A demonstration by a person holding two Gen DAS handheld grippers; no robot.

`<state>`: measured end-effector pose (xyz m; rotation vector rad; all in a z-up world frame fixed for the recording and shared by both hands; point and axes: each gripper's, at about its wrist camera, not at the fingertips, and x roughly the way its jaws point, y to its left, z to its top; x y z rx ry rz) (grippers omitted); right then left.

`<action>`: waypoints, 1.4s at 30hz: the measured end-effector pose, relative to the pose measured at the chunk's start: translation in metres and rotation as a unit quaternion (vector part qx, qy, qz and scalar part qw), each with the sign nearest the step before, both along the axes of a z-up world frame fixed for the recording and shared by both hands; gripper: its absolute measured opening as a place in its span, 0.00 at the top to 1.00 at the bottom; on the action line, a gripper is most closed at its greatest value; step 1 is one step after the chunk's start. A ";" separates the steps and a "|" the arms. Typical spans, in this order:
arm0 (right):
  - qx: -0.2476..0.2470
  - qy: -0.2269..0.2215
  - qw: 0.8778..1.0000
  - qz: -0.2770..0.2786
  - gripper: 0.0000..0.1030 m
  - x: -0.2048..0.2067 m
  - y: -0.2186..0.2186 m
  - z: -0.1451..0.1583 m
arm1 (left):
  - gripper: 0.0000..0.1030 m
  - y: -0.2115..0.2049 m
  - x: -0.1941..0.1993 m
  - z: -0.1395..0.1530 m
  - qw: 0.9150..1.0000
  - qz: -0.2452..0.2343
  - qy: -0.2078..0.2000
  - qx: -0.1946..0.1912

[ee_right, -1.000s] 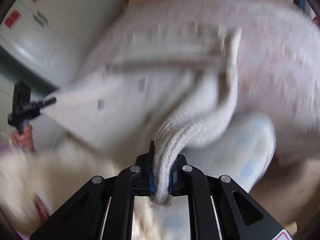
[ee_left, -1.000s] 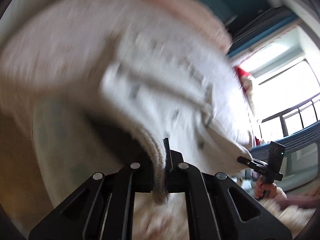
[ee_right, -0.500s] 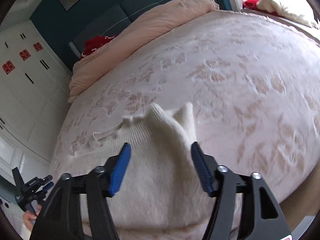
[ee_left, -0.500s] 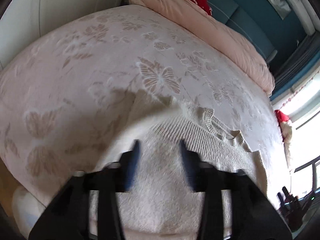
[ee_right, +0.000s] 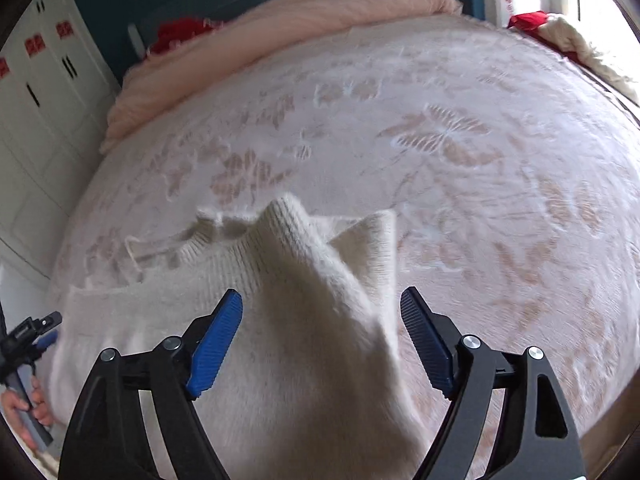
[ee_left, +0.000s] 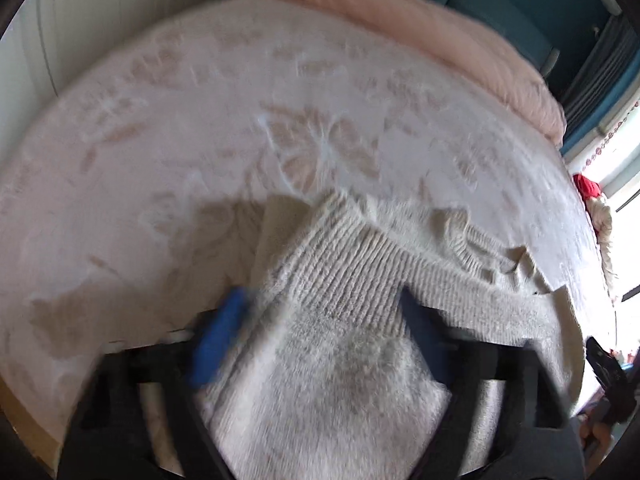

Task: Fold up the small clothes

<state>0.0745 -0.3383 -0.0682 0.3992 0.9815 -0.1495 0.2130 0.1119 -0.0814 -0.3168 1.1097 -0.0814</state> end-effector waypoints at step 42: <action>0.019 0.004 0.996 0.089 0.91 -0.103 0.106 0.006 | 0.56 -0.051 -0.106 -0.006 0.999 -0.035 -0.021 0.026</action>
